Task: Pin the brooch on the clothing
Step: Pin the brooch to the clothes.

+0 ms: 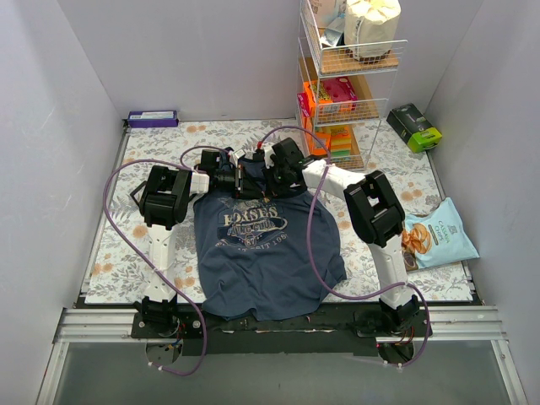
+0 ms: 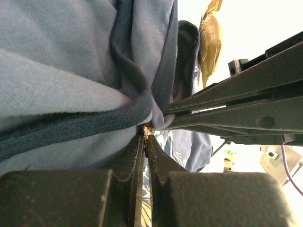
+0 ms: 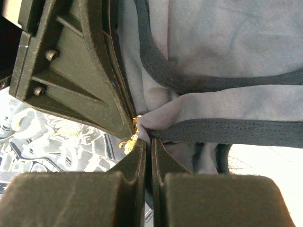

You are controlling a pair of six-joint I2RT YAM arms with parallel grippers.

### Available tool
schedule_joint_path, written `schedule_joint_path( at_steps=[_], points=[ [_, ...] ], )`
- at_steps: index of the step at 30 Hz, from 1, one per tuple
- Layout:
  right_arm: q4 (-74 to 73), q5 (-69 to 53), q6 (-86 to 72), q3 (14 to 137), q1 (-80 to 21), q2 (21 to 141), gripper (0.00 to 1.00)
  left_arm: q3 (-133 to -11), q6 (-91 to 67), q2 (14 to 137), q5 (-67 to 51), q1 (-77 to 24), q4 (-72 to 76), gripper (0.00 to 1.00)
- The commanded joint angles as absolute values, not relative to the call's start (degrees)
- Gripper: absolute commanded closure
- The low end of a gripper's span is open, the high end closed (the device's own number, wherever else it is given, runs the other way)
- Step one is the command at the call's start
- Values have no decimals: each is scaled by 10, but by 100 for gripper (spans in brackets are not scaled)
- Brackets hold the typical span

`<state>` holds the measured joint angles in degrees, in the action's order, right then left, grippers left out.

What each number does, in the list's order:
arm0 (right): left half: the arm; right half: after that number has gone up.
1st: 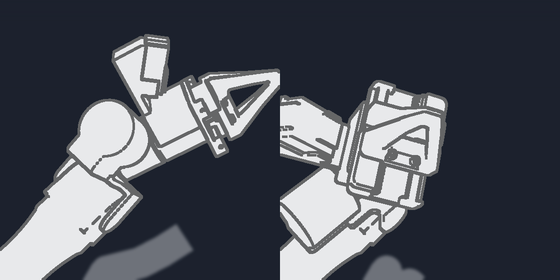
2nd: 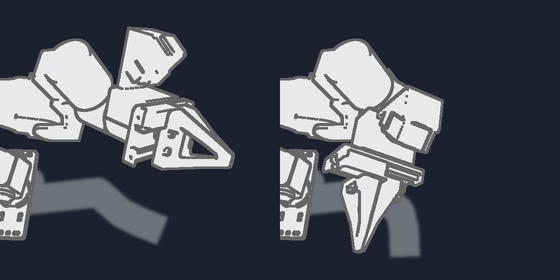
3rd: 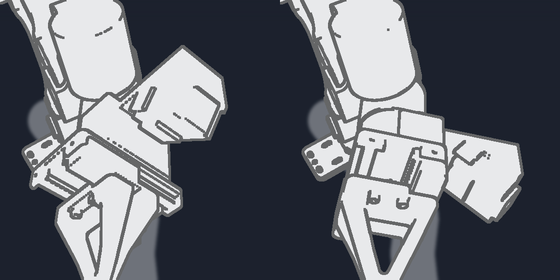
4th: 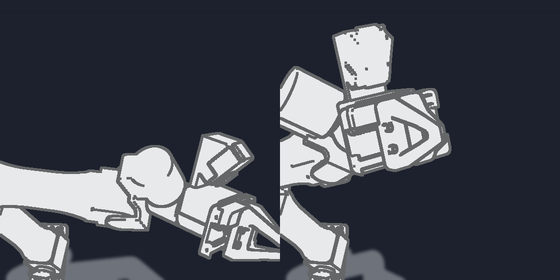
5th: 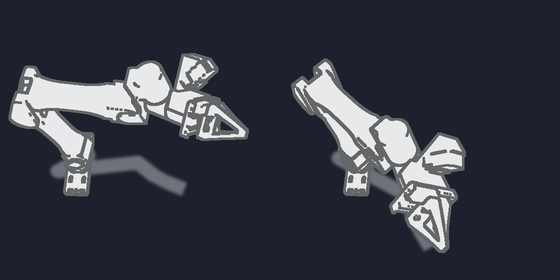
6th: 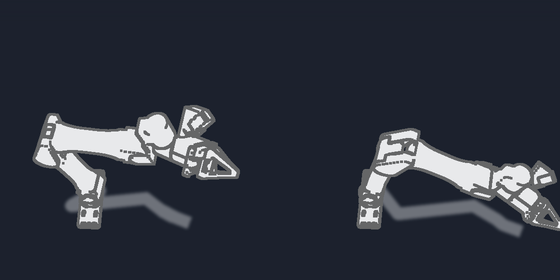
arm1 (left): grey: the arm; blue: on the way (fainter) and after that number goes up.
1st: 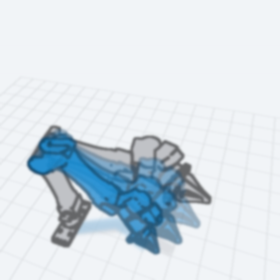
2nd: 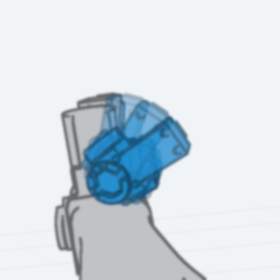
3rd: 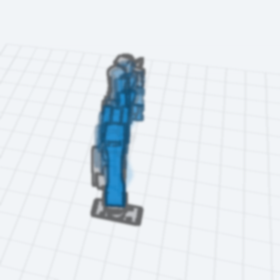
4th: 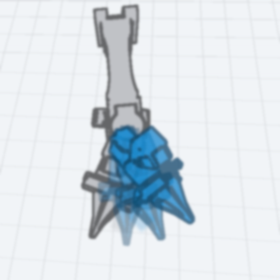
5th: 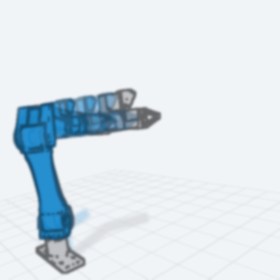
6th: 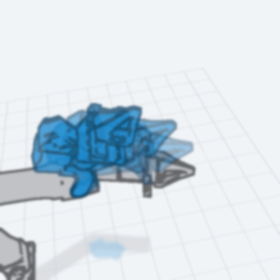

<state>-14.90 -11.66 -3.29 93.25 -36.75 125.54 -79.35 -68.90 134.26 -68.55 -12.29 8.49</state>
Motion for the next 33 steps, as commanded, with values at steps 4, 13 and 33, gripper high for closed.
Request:
schedule_joint_path(
  at_steps=[4, 13, 33],
  points=[
    [-141, -113, -34, 944, -387, 1291, 99, -789, -713, 1289, -773, -169, 146, 100],
    [-157, -126, -33, 946, -400, 1279, 99, -782, -719, 1288, -777, -174, 160, 100],
    [-92, -23, -115, 909, -333, 1218, 99, -806, -638, 1296, -674, -177, -19, 100]
  ],
)
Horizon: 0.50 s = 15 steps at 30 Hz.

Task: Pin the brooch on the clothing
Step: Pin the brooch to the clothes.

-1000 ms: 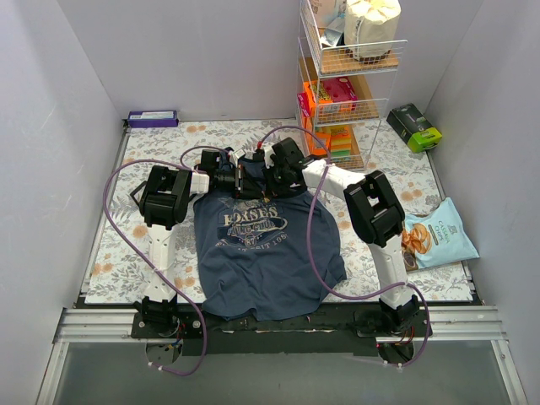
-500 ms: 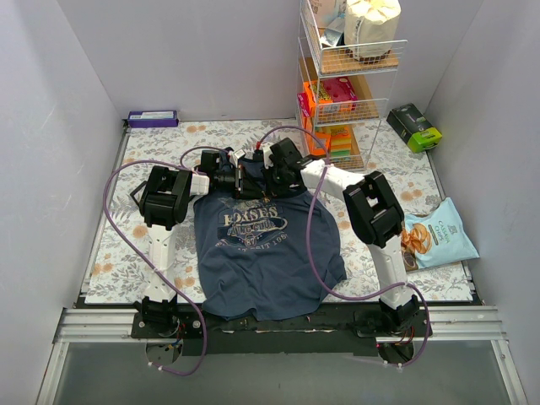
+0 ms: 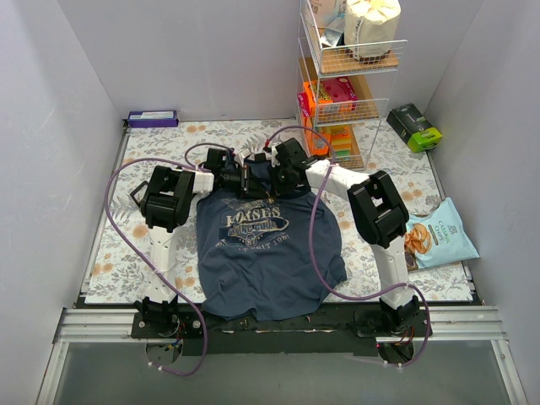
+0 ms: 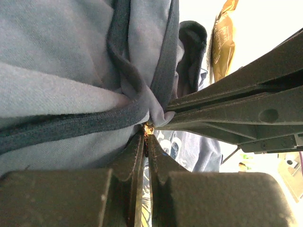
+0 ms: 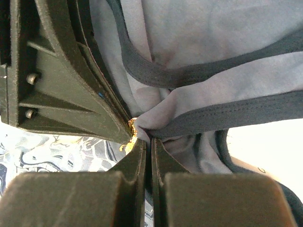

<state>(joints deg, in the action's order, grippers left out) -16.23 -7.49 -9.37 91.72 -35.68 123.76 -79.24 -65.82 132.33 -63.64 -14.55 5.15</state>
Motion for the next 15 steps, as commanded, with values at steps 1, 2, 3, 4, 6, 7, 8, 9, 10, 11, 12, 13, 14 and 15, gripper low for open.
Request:
schedule_joint_path(
  at_steps=[1, 2, 3, 4, 6, 7, 8, 9, 10, 11, 12, 13, 14, 15],
  points=[
    [-90, -21, -117, 910, -332, 1217, 99, -806, -638, 1297, -674, -177, -23, 100],
    [-86, -13, -123, 908, -330, 1216, 99, -807, -640, 1297, -673, -177, -25, 100],
    [-84, -9, -125, 909, -330, 1216, 99, -808, -640, 1297, -672, -177, -25, 100],
    [-80, -4, -127, 909, -330, 1216, 99, -807, -642, 1298, -671, -177, -25, 100],
    [-71, -2, -134, 904, -326, 1210, 99, -809, -643, 1302, -664, -175, -32, 100],
    [-62, -2, -136, 903, -325, 1208, 99, -811, -645, 1304, -663, -175, -34, 100],
    [-58, -3, -139, 900, -323, 1202, 99, -812, -646, 1306, -663, -172, -38, 100],
    [-55, -3, -144, 898, -323, 1201, 99, -813, -649, 1309, -661, -172, -38, 100],
    [-51, 13, -146, 898, -321, 1198, 99, -813, -650, 1310, -660, -172, -39, 100],
    [-49, 15, -149, 900, -318, 1194, 99, -813, -650, 1310, -660, -171, -38, 100],
    [-46, 16, -156, 899, -316, 1194, 99, -813, -650, 1310, -659, -171, -38, 100],
    [-41, 17, -158, 900, -315, 1192, 99, -814, -651, 1310, -657, -171, -38, 100],
    [-39, 16, -162, 900, -312, 1190, 99, -813, -653, 1310, -657, -170, -39, 100],
    [-36, 16, -164, 899, -310, 1189, 99, -814, -654, 1311, -657, -170, -39, 100]
  ],
)
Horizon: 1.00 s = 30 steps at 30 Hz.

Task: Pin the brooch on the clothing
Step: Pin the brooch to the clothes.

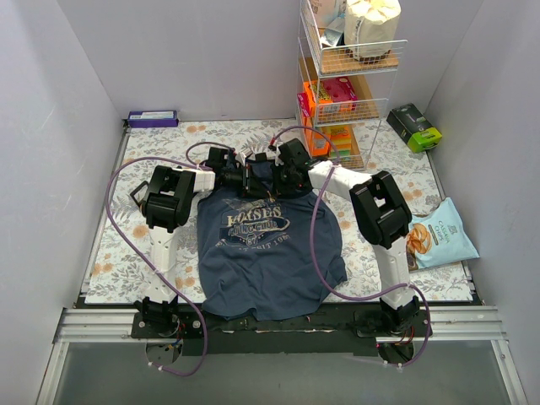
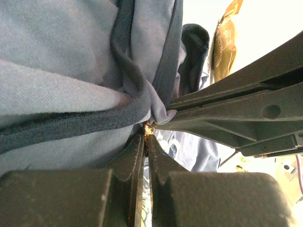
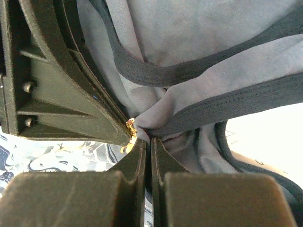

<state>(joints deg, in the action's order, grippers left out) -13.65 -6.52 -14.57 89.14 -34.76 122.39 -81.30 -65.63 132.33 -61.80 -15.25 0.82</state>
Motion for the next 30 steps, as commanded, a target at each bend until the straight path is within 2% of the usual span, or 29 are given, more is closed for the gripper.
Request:
schedule_joint_path(
  at_steps=[1, 27, 30],
  points=[
    [-31, 15, -170, 900, -309, 1188, 99, -813, -657, 1312, -657, -170, -39, 100],
    [45, -11, -196, 840, -307, 1125, 99, -811, -690, 1319, -626, -151, -35, 100],
    [44, -18, -194, 839, -307, 1117, 96, -808, -691, 1310, -630, -152, -23, 94]
  ],
)
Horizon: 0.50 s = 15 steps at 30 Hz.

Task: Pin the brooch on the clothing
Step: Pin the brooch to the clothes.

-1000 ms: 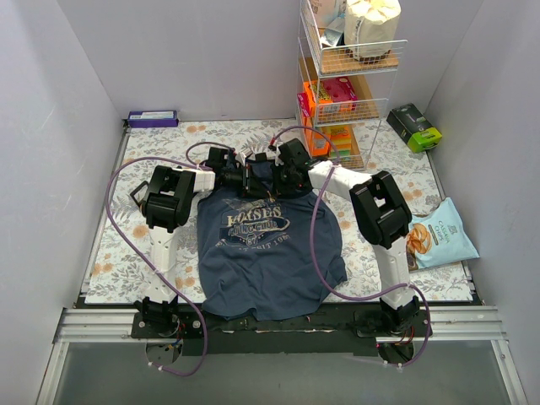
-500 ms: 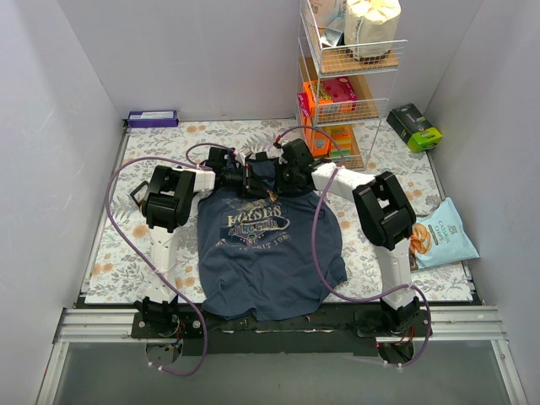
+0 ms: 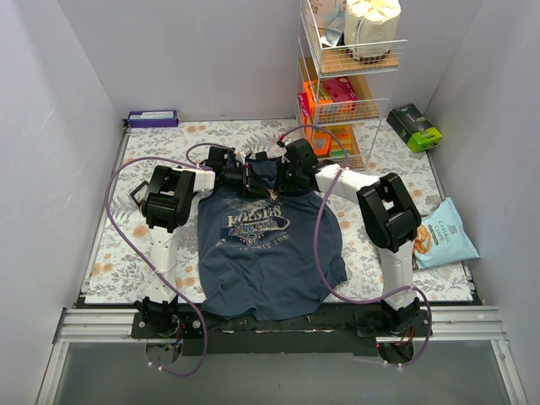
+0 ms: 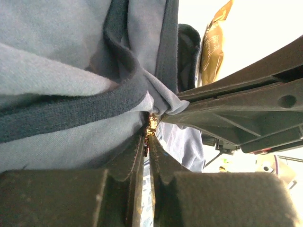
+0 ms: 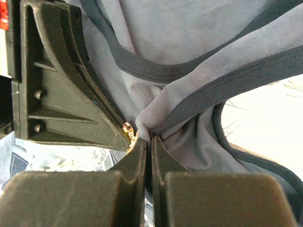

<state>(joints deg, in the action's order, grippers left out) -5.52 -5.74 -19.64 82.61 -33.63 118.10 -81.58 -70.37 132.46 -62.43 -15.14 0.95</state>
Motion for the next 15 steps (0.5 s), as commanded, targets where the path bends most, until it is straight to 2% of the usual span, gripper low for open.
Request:
schedule_joint_path(
  at_steps=[1, 3, 4, 6, 7, 10, 11, 13, 15],
  points=[
    [42, -23, -195, 838, -307, 1112, 87, -806, -690, 1306, -632, -152, -18, 87],
    [43, -26, -192, 837, -307, 1106, 77, -801, -688, 1293, -636, -152, -4, 78],
    [42, -28, -190, 835, -307, 1099, 67, -800, -686, 1289, -637, -152, -3, 67],
    [38, -27, -185, 834, -307, 1093, 59, -795, -681, 1274, -636, -152, 15, 58],
    [36, -26, -185, 832, -307, 1086, 42, -794, -678, 1269, -635, -151, 17, 51],
    [23, -25, -177, 832, -307, 1079, 32, -789, -664, 1251, -629, -152, 18, 39],
    [21, -24, -177, 829, -307, 1077, 31, -788, -662, 1245, -626, -151, 21, 27],
    [23, -22, -175, 820, -307, 1064, 30, -781, -655, 1227, -615, -151, 26, 17],
    [22, -21, -172, 808, -307, 1052, 30, -780, -643, 1214, -599, -151, 16, 2]
  ],
)
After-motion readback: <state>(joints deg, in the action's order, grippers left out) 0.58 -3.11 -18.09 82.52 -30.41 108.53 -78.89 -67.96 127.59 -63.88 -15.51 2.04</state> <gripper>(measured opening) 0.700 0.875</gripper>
